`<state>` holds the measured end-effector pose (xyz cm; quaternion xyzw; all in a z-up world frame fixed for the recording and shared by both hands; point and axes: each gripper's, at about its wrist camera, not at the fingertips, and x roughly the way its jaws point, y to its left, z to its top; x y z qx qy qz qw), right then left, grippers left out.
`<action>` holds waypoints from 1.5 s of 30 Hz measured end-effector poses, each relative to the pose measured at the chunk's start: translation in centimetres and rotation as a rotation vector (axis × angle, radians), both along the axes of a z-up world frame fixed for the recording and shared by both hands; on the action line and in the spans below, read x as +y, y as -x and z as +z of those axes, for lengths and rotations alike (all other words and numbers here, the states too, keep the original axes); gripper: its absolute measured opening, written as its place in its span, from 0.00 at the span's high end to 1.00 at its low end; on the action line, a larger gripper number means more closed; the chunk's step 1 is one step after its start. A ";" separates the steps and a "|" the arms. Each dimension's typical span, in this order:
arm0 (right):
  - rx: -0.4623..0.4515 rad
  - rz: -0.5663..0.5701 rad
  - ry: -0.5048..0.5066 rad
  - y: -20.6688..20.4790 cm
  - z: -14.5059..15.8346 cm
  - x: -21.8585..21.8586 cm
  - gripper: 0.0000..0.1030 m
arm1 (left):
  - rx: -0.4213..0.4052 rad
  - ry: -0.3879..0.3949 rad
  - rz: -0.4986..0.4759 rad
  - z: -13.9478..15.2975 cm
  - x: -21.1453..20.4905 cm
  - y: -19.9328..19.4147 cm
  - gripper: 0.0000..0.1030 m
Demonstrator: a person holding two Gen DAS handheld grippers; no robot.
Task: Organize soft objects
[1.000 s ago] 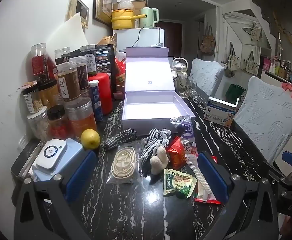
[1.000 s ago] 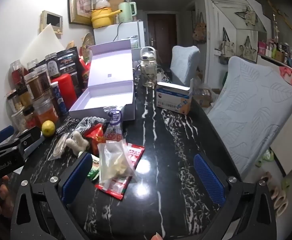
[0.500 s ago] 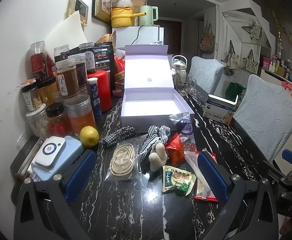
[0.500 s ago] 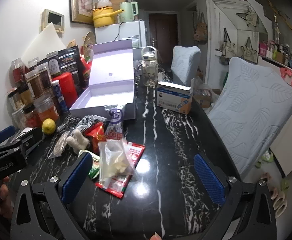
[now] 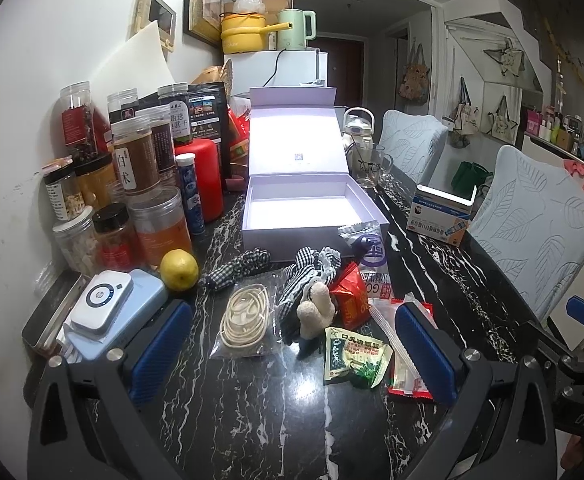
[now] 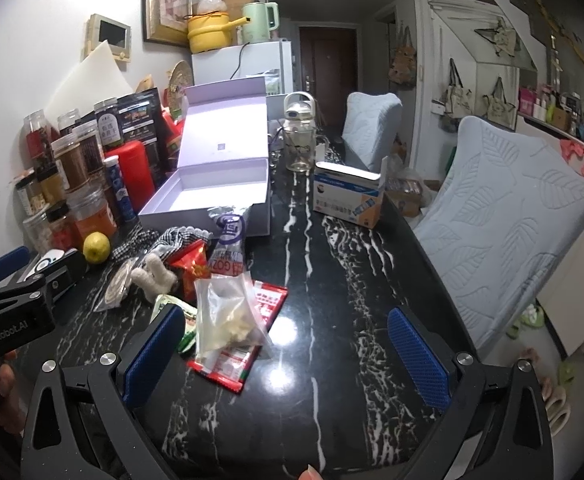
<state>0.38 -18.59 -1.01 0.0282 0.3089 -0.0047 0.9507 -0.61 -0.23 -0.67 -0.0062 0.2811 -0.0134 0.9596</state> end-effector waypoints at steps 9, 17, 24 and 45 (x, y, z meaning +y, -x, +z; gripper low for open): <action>0.000 0.008 -0.002 0.1 -0.1 0.0 0.00 | 0.006 -0.012 0.002 -0.3 -0.3 0.1 0.00; 0.004 0.016 -0.009 0.1 -0.2 0.0 0.00 | 0.010 -0.009 0.008 -0.4 -0.2 0.4 0.00; 0.005 0.018 -0.004 0.2 -0.4 0.1 0.00 | 0.008 -0.008 0.003 -0.5 -0.3 0.5 0.00; 0.023 0.020 0.030 0.1 -0.8 0.6 0.00 | 0.013 -0.017 0.000 -0.8 -0.4 0.5 0.00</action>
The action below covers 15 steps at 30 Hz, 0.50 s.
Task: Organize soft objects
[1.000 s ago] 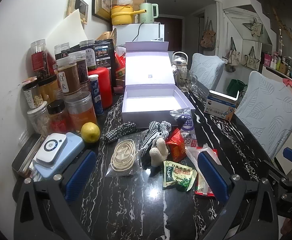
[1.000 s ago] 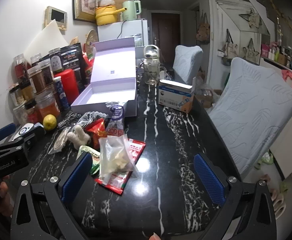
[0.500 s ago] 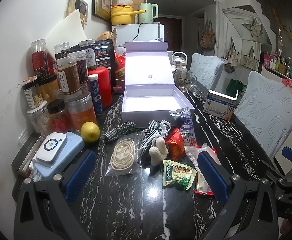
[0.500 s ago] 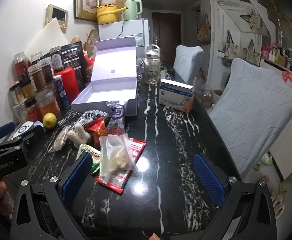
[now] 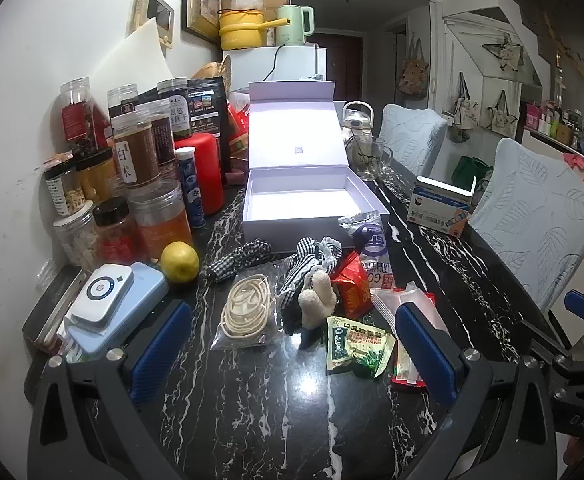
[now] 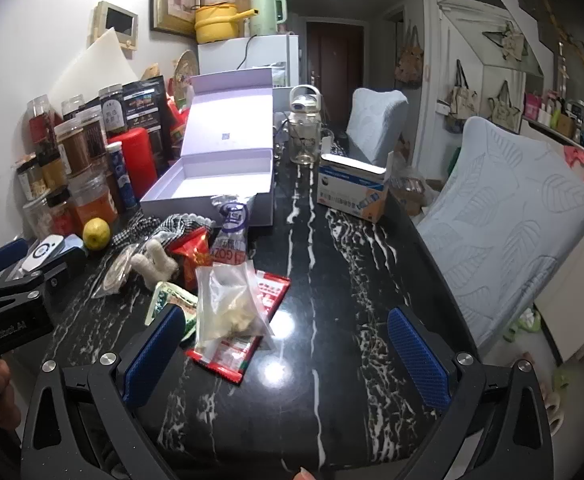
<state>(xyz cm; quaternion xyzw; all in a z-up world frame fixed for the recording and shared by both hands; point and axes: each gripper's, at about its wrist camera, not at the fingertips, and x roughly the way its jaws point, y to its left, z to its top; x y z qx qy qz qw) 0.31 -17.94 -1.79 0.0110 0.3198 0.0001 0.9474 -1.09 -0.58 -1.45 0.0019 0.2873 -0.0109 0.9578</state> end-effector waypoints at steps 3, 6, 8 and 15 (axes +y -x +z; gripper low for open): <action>0.007 0.005 0.004 -0.1 -0.2 0.1 0.00 | 0.003 0.001 -0.003 -0.3 0.0 -0.1 0.00; 0.012 0.011 0.003 -0.2 -0.4 0.2 0.00 | 0.011 0.000 -0.006 -0.6 0.0 -0.1 0.00; 0.017 0.013 0.002 -0.2 -0.5 0.2 0.00 | 0.017 -0.001 -0.009 -0.9 0.0 -0.2 0.00; 0.039 0.026 -0.001 -0.9 -1.3 0.3 0.00 | 0.038 0.005 -0.004 -1.7 0.2 -0.5 0.00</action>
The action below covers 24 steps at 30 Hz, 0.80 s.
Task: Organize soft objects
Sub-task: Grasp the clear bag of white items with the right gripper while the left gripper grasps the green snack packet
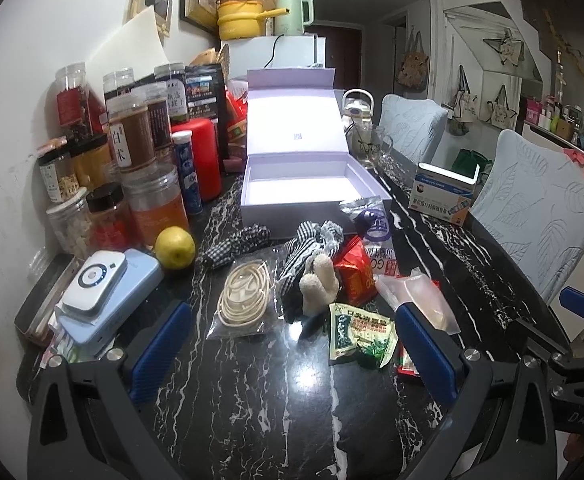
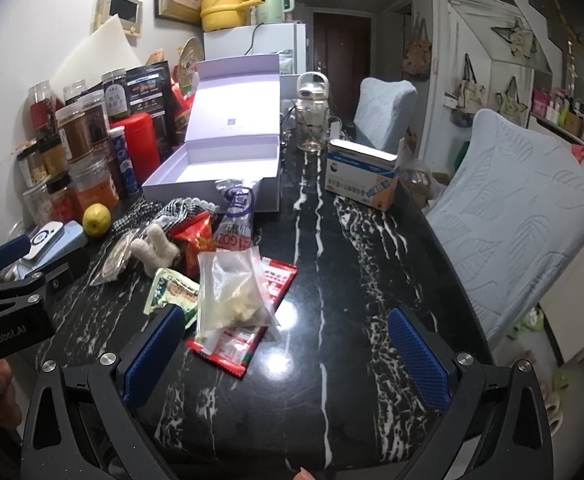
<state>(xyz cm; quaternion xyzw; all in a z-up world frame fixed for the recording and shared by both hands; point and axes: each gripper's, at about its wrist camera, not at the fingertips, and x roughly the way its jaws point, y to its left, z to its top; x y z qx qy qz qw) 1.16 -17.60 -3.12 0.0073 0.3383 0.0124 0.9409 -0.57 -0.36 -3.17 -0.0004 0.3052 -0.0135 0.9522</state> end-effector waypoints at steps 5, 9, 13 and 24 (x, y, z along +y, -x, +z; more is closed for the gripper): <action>0.017 0.019 -0.033 -0.3 -0.5 0.1 0.00 | 0.016 -0.009 0.014 -0.8 0.5 -0.4 0.00; 0.022 0.045 -0.049 -0.8 -1.1 0.4 0.00 | 0.039 0.000 0.021 -1.8 1.0 -0.7 0.00; 0.035 0.069 -0.068 -2.1 -2.2 0.9 0.02 | 0.056 0.015 0.028 -2.6 1.5 -0.9 0.00; 0.097 0.133 -0.111 -6.9 -5.1 2.3 0.10 | 0.083 0.026 0.068 -3.8 2.8 -1.6 0.00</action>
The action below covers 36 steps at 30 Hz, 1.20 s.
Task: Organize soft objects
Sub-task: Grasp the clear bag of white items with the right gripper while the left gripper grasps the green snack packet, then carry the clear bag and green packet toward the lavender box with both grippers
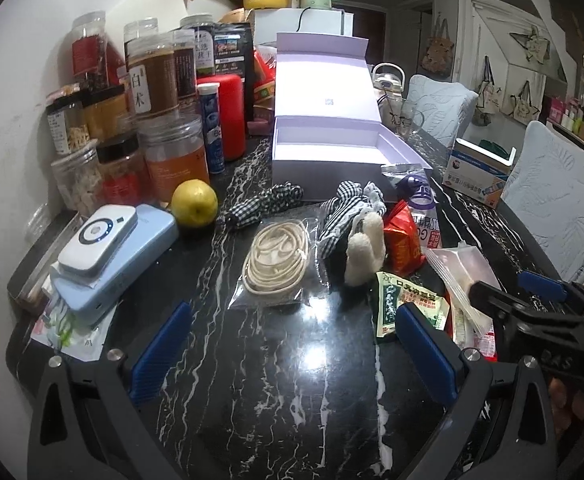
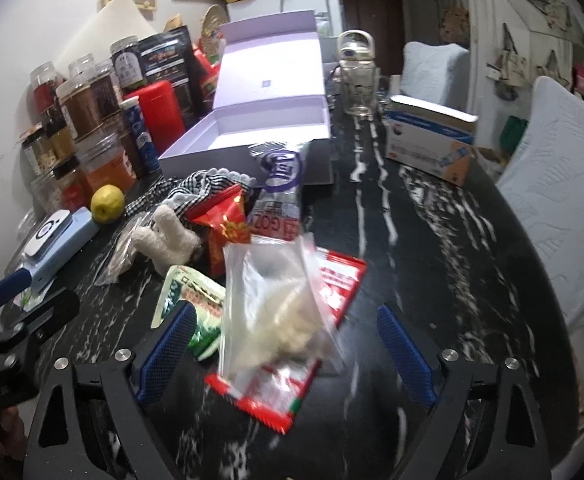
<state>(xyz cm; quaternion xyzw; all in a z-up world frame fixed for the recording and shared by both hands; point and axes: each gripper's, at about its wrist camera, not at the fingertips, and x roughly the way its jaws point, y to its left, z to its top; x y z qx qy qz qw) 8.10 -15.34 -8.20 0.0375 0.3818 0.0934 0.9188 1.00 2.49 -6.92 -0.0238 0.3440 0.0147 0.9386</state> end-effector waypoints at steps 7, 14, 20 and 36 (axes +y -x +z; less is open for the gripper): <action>0.088 0.014 -0.014 -2.7 -2.0 0.3 0.40 | 0.005 0.009 -0.014 -0.4 -0.1 0.0 0.00; 0.074 0.022 -0.086 -1.6 -1.8 -1.1 0.58 | 0.015 0.047 -0.076 -0.8 -1.1 -0.3 0.00; 0.049 -0.033 -0.131 1.4 -1.2 -3.7 0.58 | 0.030 0.061 -0.138 -1.8 -3.0 -0.6 0.00; 0.041 -0.112 -0.137 5.2 -1.5 -7.1 0.58 | 0.084 -0.046 -0.235 -4.2 -6.9 -3.2 0.00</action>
